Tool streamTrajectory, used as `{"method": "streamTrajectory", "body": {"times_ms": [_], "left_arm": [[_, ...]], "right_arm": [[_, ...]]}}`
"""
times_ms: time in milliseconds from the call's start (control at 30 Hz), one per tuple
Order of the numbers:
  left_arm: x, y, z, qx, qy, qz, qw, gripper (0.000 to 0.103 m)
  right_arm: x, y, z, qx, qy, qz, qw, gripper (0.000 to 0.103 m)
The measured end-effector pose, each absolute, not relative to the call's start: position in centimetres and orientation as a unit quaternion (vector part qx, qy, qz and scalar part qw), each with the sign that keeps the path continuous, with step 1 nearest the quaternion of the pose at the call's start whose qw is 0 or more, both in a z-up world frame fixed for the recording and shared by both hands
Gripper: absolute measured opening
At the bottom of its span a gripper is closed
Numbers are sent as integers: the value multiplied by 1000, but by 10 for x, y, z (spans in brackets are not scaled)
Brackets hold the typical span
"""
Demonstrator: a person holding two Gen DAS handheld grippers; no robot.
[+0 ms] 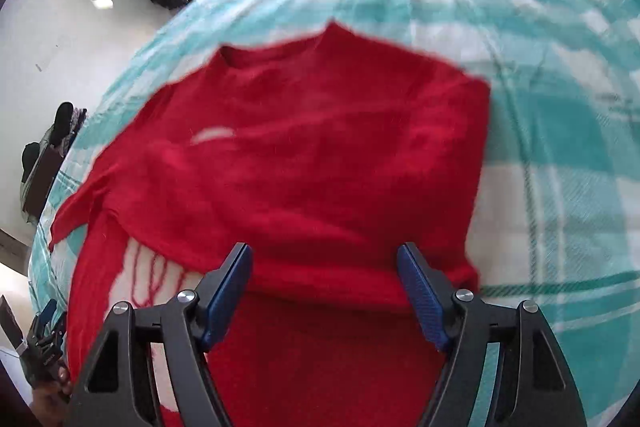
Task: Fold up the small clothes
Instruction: 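Grasp the sweater body with the right tool and fold it over toward the collar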
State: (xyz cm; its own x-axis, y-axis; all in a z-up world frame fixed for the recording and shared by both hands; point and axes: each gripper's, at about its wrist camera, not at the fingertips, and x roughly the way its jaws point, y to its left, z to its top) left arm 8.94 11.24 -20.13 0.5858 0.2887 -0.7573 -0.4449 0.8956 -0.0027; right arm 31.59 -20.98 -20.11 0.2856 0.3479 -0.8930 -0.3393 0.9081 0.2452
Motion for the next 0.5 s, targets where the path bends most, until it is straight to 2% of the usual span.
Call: {"method": "streamTrajectory", "body": {"times_ms": [67, 300, 400, 500], "left_arm": [[89, 113, -202, -97, 405, 207, 885, 103], [90, 111, -203, -92, 407, 215, 883, 103], [90, 112, -203, -98, 407, 215, 882, 103], [91, 112, -203, -98, 407, 216, 882, 103]], "right_arm": [[304, -206, -191, -23, 525, 198, 827, 69], [278, -169, -115, -22, 438, 228, 869, 74], [284, -139, -113, -9, 438, 251, 863, 80], [296, -111, -157, 12, 506, 241, 828, 80]]}}
